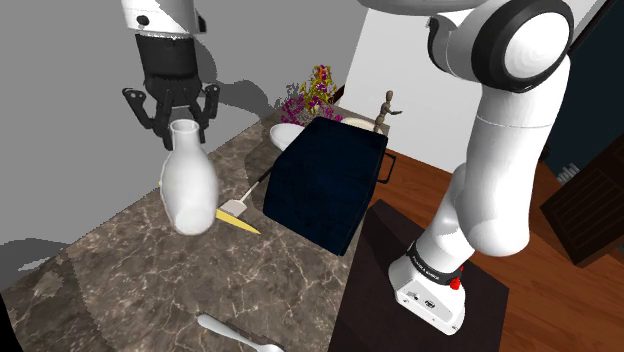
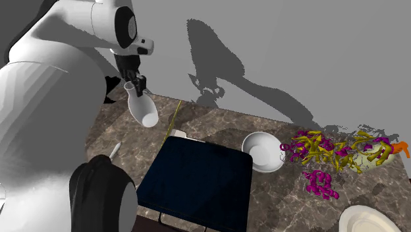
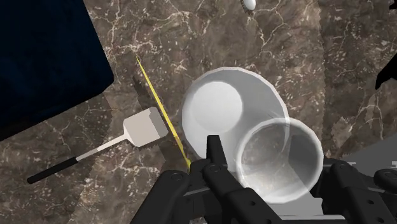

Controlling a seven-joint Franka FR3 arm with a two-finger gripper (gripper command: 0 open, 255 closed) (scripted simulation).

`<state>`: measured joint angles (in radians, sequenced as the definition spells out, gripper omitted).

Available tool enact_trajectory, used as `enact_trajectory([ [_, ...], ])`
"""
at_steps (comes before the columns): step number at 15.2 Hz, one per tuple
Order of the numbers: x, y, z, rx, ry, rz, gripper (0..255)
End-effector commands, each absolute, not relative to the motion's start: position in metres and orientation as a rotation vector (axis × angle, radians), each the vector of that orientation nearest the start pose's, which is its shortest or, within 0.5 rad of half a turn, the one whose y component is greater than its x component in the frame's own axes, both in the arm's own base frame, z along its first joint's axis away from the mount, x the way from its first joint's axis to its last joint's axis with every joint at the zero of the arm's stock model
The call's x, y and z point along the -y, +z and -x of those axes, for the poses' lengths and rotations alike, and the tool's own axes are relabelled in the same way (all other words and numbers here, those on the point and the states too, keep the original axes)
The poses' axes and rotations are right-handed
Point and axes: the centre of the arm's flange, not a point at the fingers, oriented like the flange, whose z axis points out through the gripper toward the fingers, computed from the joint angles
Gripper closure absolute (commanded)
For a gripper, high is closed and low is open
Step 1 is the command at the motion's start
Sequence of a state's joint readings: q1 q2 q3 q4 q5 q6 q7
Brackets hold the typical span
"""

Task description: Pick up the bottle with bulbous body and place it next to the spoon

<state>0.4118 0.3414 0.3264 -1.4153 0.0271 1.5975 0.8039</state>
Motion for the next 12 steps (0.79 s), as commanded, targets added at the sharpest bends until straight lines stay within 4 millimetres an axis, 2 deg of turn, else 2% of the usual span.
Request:
enact_trajectory([
  [1,-0.436,0.505,-0.48,-0.125,0.307,3.125,255],
  [4,-0.469,0.505,-0.458,-0.125,0.307,3.125,255],
  [5,-0.489,0.505,-0.445,-0.125,0.307,3.125,255],
  [12,-0.489,0.468,-0.445,-0.125,0.307,3.125,255],
])
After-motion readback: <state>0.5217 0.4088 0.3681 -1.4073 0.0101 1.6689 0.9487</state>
